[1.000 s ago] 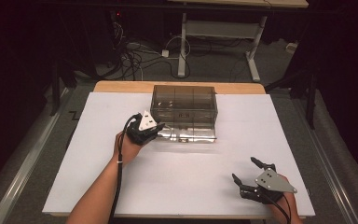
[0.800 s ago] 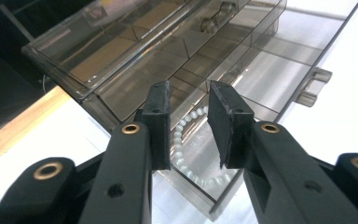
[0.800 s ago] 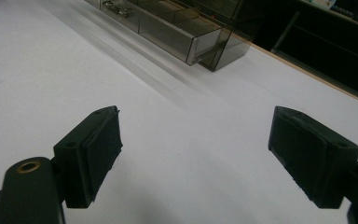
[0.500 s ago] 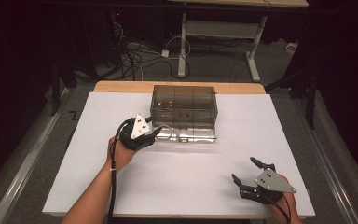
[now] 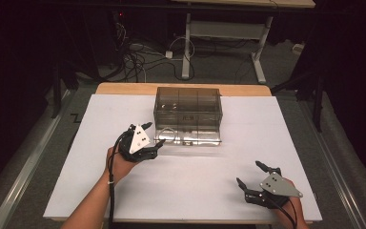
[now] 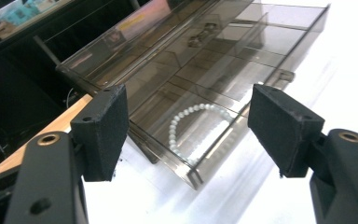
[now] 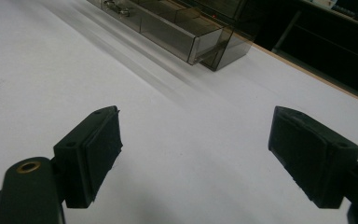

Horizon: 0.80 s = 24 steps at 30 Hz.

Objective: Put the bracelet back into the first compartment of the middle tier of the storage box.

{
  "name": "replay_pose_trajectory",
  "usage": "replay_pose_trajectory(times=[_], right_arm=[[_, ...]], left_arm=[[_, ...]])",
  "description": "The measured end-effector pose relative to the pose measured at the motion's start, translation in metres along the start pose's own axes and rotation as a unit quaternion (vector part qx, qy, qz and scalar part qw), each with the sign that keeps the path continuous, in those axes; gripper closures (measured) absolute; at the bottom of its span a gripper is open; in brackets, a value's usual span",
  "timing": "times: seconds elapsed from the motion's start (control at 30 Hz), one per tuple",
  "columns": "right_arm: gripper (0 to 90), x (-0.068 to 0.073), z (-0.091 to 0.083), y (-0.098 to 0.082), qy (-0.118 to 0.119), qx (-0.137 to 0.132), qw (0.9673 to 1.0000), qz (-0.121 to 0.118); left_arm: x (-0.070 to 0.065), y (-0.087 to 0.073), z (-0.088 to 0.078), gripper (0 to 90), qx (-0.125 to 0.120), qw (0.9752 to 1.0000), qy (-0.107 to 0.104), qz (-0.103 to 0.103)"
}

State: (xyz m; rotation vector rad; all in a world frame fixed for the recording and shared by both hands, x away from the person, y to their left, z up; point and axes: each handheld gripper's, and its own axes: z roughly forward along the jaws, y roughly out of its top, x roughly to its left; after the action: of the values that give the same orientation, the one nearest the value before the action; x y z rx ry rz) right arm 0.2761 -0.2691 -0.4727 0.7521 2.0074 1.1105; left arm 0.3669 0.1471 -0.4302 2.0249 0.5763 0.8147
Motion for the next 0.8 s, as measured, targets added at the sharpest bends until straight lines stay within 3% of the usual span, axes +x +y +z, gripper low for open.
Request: replay_pose_trajectory(times=[0.3, 0.63, 0.8], right_arm=[[17.7, 0.0, 0.0, 0.0, 0.0, 0.001, 1.0, 0.001], [18.1, 0.002, 0.0, 0.001, 0.002, 0.0, 1.0, -0.002], [18.0, 0.002, 0.001, 0.002, 0.004, 0.0, 1.0, -0.004]], left_arm=[[-0.011, -0.007, -0.015, 29.4, 0.01, 0.9997, -0.011, 0.019], [-0.019, -0.02, -0.027, 29.1, 0.015, 0.9998, -0.01, 0.014], [-0.025, -0.03, -0.03, 29.6, 0.009, 0.9998, -0.015, -0.012]])
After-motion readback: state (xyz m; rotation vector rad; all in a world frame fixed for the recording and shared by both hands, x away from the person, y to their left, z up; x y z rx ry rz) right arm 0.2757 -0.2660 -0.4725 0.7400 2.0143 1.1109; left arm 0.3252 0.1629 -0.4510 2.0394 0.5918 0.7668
